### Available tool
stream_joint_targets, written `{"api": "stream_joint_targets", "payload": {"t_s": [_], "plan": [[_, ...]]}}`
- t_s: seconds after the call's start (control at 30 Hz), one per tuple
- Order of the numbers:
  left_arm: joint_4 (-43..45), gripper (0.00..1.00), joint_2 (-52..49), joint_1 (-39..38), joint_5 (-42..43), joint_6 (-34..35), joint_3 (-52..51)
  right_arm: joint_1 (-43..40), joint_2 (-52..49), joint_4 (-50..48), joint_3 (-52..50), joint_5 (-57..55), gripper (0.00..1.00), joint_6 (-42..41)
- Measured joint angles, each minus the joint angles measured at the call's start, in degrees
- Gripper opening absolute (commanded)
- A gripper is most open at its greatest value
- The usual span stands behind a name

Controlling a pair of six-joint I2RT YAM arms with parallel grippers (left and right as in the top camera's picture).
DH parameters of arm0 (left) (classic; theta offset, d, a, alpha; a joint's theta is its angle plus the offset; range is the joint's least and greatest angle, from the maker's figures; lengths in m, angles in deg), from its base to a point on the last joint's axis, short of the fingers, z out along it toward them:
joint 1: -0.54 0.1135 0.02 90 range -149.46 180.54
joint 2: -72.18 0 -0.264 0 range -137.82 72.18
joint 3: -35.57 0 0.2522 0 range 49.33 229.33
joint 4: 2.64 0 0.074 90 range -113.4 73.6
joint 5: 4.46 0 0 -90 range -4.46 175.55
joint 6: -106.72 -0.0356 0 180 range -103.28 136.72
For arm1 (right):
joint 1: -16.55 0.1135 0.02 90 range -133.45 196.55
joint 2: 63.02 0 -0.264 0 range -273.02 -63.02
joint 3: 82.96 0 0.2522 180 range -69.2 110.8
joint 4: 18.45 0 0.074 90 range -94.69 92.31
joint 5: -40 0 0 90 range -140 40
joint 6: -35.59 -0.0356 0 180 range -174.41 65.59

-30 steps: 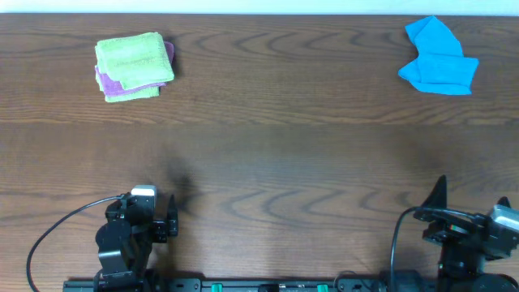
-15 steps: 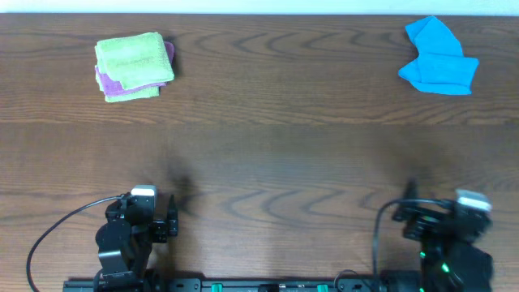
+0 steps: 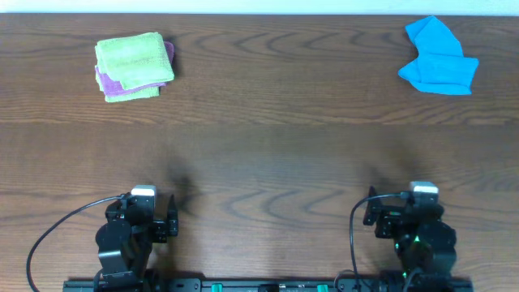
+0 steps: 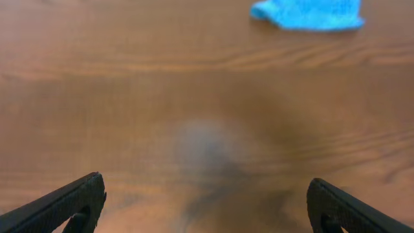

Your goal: Fold the cloth

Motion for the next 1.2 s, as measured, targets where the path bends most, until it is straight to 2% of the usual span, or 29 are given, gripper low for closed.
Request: {"api": "stream_joint_targets", "payload": {"t_s": [0.33, 1.2], "plan": [[0.0, 0.95, 0.0, 0.0, 0.02, 0.0, 0.0, 0.0, 0.0, 0.46, -4.72, 1.81, 0.99, 0.0], [0.0, 0.95, 0.0, 0.0, 0.02, -0.02, 0.0, 0.0, 0.02, 0.37, -4.7, 1.86, 0.99, 0.0]]}}
